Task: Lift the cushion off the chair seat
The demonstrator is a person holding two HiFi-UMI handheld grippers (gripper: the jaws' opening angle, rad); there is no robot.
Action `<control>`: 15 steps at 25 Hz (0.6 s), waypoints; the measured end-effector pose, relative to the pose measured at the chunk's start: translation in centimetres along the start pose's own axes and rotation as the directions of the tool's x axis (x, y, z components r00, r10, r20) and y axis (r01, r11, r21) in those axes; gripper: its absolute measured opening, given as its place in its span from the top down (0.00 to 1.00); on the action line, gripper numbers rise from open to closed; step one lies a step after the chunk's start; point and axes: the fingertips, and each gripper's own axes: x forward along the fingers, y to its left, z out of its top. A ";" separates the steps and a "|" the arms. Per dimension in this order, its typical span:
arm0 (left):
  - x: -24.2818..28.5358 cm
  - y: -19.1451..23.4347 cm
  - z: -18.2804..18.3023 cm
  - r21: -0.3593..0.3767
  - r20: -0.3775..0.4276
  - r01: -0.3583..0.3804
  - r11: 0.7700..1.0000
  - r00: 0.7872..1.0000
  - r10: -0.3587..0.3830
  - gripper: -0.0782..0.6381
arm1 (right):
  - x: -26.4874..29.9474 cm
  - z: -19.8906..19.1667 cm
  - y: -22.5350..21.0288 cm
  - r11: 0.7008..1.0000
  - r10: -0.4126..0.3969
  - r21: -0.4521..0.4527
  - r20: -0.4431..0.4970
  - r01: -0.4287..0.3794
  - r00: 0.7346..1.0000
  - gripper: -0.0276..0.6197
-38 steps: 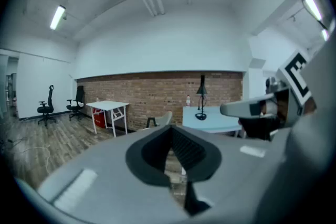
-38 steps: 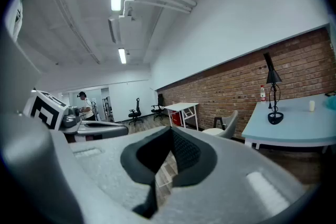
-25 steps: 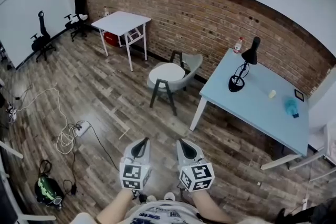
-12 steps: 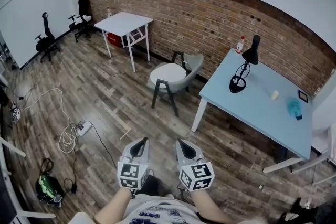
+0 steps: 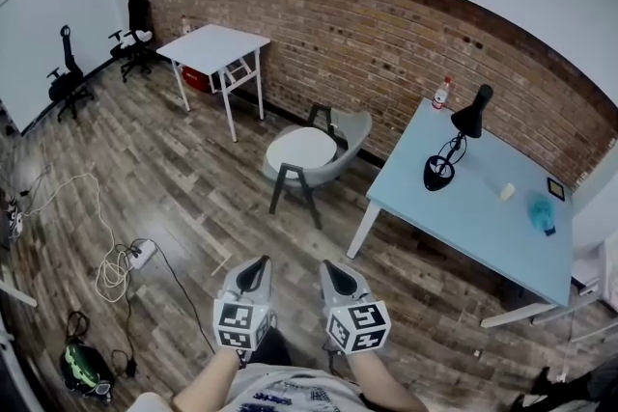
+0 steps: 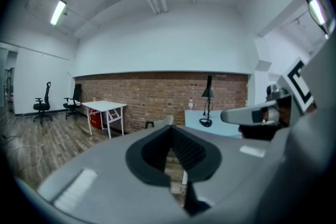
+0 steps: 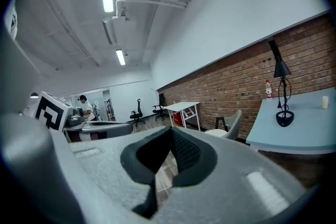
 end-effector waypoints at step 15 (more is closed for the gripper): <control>16.4 18.3 4.9 0.016 -0.009 0.113 0.993 0.994 -0.113 0.90 | 23.9 6.2 -2.1 0.996 -0.076 0.046 0.023 0.075 0.997 0.96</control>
